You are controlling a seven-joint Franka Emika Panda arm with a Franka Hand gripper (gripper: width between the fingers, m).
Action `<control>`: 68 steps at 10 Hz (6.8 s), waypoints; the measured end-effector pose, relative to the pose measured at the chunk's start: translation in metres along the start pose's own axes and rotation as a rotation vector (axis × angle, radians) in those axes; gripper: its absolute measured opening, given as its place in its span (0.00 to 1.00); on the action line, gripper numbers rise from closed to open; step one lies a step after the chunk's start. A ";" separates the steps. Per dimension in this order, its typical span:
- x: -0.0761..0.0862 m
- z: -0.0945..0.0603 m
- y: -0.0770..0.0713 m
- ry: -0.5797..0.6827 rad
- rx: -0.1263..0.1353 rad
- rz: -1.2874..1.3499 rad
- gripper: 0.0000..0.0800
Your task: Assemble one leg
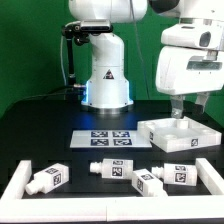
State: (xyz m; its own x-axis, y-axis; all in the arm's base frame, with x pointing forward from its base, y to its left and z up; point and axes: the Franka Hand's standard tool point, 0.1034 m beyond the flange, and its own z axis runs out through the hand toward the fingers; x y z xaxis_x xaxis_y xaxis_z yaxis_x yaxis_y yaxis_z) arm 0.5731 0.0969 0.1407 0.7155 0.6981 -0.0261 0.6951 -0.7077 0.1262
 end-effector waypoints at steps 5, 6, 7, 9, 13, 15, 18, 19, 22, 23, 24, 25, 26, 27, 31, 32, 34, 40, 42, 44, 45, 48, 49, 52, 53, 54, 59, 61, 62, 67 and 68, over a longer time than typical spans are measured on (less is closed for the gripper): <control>0.000 0.001 0.000 0.000 0.002 0.001 0.81; 0.000 0.001 0.000 0.000 0.002 0.001 0.81; -0.005 0.003 0.004 0.008 -0.001 -0.049 0.81; -0.056 0.028 0.030 0.018 -0.007 -0.154 0.81; -0.093 0.058 0.066 0.015 0.003 -0.269 0.81; -0.092 0.059 0.065 0.015 0.004 -0.273 0.81; -0.113 0.100 0.059 0.001 0.057 -0.281 0.81; -0.113 0.117 0.052 0.014 0.058 -0.283 0.81; -0.117 0.142 0.049 0.021 0.072 -0.284 0.81; -0.117 0.142 0.049 0.021 0.072 -0.285 0.81; -0.117 0.142 0.049 0.021 0.072 -0.285 0.66; -0.117 0.142 0.049 0.021 0.072 -0.285 0.49; -0.117 0.142 0.049 0.021 0.072 -0.285 0.35; -0.117 0.142 0.049 0.021 0.072 -0.285 0.35; -0.159 0.131 0.033 -0.016 0.094 -0.251 0.35; -0.180 0.122 0.028 -0.002 0.075 -0.238 0.35; -0.214 0.119 0.014 -0.003 0.079 -0.195 0.35; -0.220 0.125 -0.007 0.000 0.088 -0.146 0.35; -0.265 0.137 -0.033 -0.032 0.130 -0.091 0.35; -0.285 0.139 -0.035 -0.026 0.126 -0.078 0.35; -0.285 0.139 -0.035 -0.027 0.126 -0.078 0.35; -0.285 0.139 -0.034 -0.026 0.126 -0.079 0.45; -0.284 0.139 -0.033 -0.027 0.126 -0.080 0.63; -0.220 0.100 -0.002 -0.071 0.125 -0.046 0.77; -0.199 0.093 0.008 -0.073 0.112 -0.053 0.80; -0.187 0.094 0.017 -0.081 0.111 -0.064 0.80; -0.187 0.095 0.016 -0.081 0.112 -0.068 0.81; -0.167 0.082 0.021 -0.120 0.142 0.013 0.81; -0.135 0.069 0.029 -0.149 0.152 0.078 0.81; -0.056 0.053 0.042 -0.185 0.162 0.213 0.81; -0.055 0.053 0.042 -0.185 0.162 0.212 0.81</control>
Offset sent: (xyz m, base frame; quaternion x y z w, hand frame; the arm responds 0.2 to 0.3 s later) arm 0.0000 0.0000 0.0000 0.0000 0.0000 0.0000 1.0000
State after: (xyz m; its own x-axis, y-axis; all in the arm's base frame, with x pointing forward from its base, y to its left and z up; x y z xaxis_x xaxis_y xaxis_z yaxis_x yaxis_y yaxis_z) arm 0.5665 0.0231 0.0949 0.8357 0.5122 -0.1980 0.5207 -0.8537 -0.0107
